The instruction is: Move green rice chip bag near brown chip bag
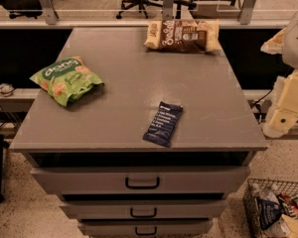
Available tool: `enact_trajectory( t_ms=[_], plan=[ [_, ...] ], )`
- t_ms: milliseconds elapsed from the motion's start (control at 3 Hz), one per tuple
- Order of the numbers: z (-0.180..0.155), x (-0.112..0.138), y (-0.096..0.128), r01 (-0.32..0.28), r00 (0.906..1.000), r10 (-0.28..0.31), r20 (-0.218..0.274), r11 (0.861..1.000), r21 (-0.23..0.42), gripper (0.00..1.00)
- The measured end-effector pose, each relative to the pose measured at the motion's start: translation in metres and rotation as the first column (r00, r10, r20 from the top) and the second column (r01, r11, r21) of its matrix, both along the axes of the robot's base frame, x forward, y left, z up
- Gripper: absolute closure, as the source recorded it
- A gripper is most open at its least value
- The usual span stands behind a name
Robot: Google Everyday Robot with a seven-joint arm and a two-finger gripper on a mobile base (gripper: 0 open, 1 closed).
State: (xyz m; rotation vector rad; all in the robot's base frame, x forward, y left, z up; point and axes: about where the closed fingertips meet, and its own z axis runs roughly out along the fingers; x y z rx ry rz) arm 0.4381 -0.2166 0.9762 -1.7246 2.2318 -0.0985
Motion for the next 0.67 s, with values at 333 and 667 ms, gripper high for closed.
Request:
enact_trajectory(
  t_ms=[333, 667],
  plan=[
    [0.000, 0.000, 0.000, 0.000, 1.0000, 0.000, 0.000, 1.000, 0.000, 0.00],
    [-0.011, 0.008, 0.017, -0.037, 0.9993, 0.037, -0.011, 0.998, 0.050, 0.00]
  ],
)
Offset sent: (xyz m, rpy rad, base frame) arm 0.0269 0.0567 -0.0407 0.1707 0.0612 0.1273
